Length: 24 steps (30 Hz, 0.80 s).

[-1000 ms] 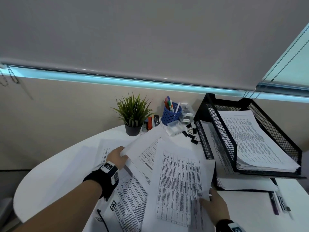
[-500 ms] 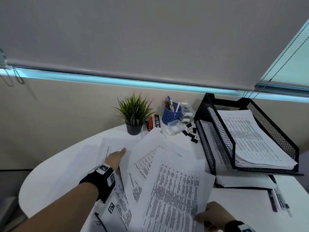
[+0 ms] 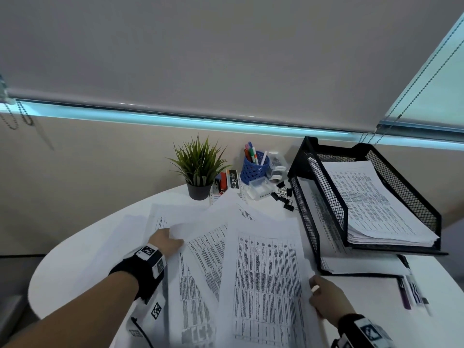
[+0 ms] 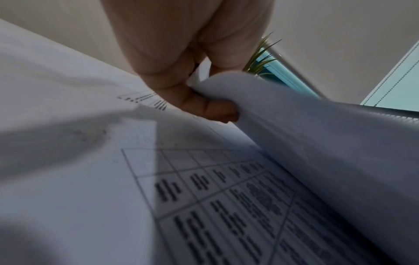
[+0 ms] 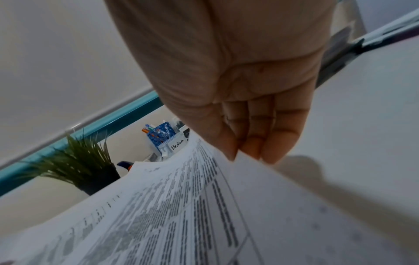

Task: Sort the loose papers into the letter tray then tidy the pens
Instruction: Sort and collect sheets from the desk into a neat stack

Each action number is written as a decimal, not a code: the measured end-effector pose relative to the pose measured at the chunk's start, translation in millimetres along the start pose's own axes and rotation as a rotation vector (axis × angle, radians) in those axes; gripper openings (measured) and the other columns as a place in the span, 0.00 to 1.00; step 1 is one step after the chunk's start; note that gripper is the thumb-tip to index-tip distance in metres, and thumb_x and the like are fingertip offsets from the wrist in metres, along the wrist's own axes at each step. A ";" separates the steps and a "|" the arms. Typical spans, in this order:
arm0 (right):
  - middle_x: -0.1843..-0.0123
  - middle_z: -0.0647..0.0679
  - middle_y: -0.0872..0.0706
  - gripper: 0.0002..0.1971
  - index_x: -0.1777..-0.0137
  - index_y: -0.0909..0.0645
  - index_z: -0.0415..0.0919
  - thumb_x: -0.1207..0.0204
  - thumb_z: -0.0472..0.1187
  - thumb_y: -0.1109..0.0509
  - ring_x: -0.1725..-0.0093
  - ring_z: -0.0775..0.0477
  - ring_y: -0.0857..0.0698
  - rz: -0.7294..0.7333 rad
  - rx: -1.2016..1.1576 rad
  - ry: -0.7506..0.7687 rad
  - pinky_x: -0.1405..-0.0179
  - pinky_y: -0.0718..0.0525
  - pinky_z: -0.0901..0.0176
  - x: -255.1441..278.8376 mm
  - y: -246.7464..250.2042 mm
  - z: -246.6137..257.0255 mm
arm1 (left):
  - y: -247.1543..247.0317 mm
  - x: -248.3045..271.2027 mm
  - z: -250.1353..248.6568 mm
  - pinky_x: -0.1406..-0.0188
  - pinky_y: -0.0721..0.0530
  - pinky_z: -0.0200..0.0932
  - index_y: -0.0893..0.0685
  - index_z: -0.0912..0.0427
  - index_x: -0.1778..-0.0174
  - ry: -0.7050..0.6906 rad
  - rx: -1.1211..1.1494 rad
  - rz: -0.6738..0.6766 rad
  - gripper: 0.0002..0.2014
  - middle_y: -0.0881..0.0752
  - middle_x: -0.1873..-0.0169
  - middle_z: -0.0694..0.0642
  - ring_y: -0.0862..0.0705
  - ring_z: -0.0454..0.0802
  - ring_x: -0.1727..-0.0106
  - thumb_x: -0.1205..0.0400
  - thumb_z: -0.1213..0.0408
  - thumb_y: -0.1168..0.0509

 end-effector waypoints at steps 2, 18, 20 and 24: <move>0.60 0.45 0.21 0.10 0.61 0.30 0.46 0.27 0.29 0.40 0.60 0.45 0.24 -0.028 0.176 0.050 0.62 0.28 0.60 1.0 3.0 8.5 | -2.6 1.5 1.3 0.50 0.22 0.45 0.20 0.73 0.41 0.006 0.033 0.014 0.19 0.16 0.43 0.68 0.18 0.61 0.41 0.21 0.61 0.33; 0.47 0.49 0.19 0.10 0.48 0.24 0.46 0.28 0.45 0.29 0.45 0.49 0.20 0.040 0.161 0.170 0.50 0.23 0.65 -4.2 -27.1 59.7 | -33.5 23.5 24.7 0.41 0.19 0.53 0.18 0.69 0.40 0.064 0.472 0.009 0.16 0.15 0.43 0.67 0.16 0.62 0.45 0.25 0.72 0.30; 0.34 0.45 0.23 0.25 0.32 0.27 0.40 0.29 0.46 0.29 0.34 0.46 0.23 -0.022 0.159 0.174 0.38 0.27 0.60 -10.6 -23.0 59.4 | -29.5 23.3 27.7 0.43 0.20 0.50 0.18 0.69 0.44 0.071 0.459 -0.051 0.13 0.15 0.44 0.68 0.18 0.60 0.47 0.23 0.72 0.32; 0.51 0.49 0.21 0.17 0.52 0.25 0.44 0.37 0.54 0.36 0.51 0.48 0.21 0.022 0.233 0.178 0.53 0.24 0.59 -12.8 -26.0 60.9 | -23.5 22.2 35.8 0.41 0.22 0.50 0.20 0.70 0.39 0.108 0.480 -0.135 0.15 0.16 0.41 0.69 0.18 0.65 0.41 0.21 0.70 0.33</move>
Point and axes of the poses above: each hand's wrist, its own x-axis away from the middle knuckle, its own y-axis out of the back of the hand, z = x × y, the point moved 3 cm from there along -x, towards the middle knuckle
